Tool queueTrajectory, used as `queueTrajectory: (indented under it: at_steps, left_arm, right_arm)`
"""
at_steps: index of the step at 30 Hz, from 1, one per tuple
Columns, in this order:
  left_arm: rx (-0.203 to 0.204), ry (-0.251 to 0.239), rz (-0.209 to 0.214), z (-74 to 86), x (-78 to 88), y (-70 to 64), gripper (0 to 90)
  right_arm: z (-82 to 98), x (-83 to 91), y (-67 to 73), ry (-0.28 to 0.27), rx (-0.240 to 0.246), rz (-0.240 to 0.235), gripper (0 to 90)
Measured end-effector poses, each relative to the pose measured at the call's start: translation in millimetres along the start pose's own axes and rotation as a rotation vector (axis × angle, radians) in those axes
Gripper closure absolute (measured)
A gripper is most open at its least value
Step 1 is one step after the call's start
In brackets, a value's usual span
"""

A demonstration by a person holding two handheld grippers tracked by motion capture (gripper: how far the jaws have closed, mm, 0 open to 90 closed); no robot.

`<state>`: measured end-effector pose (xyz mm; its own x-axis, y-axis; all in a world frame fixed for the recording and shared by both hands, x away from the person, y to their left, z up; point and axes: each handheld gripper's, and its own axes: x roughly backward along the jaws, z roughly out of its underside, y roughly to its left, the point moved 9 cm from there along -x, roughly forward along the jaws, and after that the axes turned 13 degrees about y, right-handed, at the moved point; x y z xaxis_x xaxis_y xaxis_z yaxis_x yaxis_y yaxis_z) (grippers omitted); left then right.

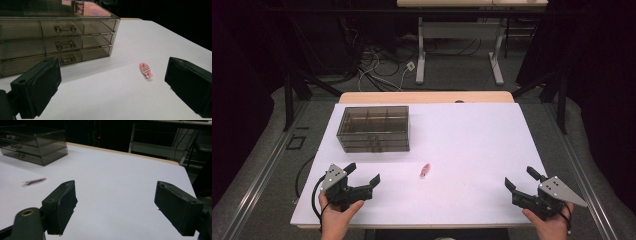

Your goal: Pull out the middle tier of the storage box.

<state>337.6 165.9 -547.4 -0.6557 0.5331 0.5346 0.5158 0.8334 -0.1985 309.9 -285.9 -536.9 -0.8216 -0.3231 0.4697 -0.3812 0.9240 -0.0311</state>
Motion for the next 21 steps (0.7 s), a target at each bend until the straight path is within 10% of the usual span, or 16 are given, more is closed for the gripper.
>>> queueTrajectory:
  at_steps: [12, 21]
  left_arm:
    - [0.091, -0.021, 0.031, -2.3, 5.7, 4.8, 2.9]
    - [0.062, 0.036, 0.016, -7.0, -4.0, 1.4, 6.4]
  right_arm:
    - [-0.1, -4.7, 5.3, -0.004, 0.01, -0.008, 17.0]
    - [-0.2, -6.3, 6.5, -0.004, -0.003, -0.003, 15.7]
